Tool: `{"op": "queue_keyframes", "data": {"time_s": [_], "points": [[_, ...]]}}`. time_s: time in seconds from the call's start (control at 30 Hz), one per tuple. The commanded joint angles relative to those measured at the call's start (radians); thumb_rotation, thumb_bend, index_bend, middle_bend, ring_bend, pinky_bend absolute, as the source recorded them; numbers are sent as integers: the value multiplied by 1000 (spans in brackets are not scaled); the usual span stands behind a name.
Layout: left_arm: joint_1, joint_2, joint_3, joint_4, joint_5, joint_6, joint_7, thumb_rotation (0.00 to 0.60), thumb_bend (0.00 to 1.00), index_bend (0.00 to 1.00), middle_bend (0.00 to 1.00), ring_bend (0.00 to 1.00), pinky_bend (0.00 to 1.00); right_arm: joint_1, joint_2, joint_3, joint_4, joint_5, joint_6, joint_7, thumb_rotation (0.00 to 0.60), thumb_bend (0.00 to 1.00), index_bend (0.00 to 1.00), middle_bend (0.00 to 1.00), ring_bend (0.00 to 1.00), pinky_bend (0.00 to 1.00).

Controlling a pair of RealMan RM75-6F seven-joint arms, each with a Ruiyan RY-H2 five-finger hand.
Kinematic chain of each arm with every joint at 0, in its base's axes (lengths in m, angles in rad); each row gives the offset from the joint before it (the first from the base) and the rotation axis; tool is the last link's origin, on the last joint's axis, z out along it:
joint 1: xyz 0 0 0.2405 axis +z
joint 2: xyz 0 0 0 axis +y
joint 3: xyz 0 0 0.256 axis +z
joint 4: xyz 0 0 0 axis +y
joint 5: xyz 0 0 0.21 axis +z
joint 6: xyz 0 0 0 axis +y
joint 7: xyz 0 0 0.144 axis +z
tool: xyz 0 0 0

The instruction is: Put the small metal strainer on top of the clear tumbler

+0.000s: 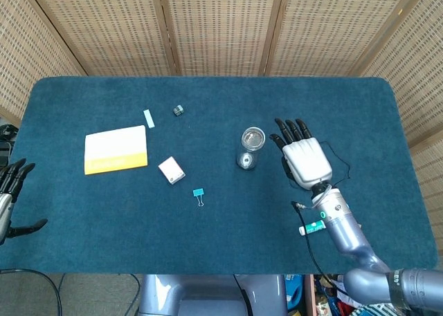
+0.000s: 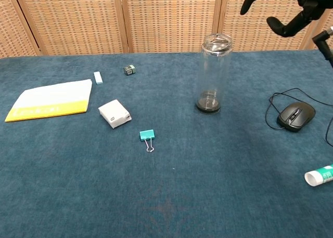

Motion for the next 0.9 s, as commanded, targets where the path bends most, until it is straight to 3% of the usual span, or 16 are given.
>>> {"op": "queue_keyframes", "data": {"time_s": [0.03,0.43,0.9], "points": [[0,-5,1,-7,1,3,14,600,78,0,0,0,0,16,-20,15,20,39,-8,-29,600,854,230,0,0,0],[-6,-8,-7,2,-31,-9,16,600,78,0,0,0,0,89,-130,62,114,202,-20,-133,600,882,230,0,0,0],[-10,-2,-13,12,-43,-17,-6,600,79,0,0,0,0,142,-223,63,182,267,-23,-202,600,886,232,0,0,0]]}}
